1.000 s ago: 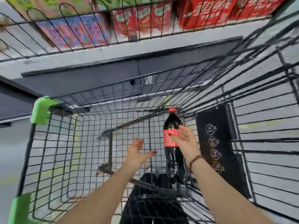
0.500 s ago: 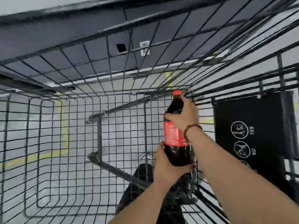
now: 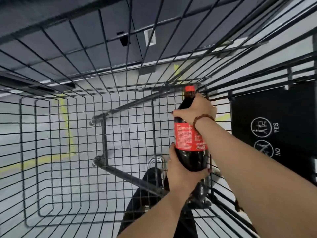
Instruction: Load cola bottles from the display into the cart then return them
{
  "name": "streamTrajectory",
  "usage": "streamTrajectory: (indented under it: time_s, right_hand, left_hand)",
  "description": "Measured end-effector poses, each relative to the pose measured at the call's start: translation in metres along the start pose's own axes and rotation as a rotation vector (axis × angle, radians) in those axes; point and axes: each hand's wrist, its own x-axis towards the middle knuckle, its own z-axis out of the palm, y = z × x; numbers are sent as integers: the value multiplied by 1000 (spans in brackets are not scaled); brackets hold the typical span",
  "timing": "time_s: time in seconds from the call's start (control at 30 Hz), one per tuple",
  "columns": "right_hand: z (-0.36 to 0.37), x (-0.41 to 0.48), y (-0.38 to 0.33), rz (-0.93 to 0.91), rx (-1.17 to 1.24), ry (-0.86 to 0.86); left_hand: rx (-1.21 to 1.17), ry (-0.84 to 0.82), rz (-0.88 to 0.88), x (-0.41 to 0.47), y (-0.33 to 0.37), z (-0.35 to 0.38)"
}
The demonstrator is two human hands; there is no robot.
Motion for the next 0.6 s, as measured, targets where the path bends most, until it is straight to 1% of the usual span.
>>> streamTrajectory:
  time_s: [0.1, 0.2, 0.37, 0.5, 0.6]
  right_hand:
    - [-13, -14, -1, 25, 133, 2]
    - [-36, -36, -7, 3, 274, 61]
    - [-104, -89, -28, -104, 381, 174]
    - [-161, -137, -46, -173, 487, 318]
    - [-210, -177, -66, -235, 513, 408]
  left_hand:
    - [84, 4, 61, -5, 4, -16]
    - [151, 29, 128, -19, 16, -36]
    - [187, 84, 305, -63, 52, -71]
    - [200, 119, 461, -106, 87, -104]
    - [220, 157, 595, -140, 118, -128]
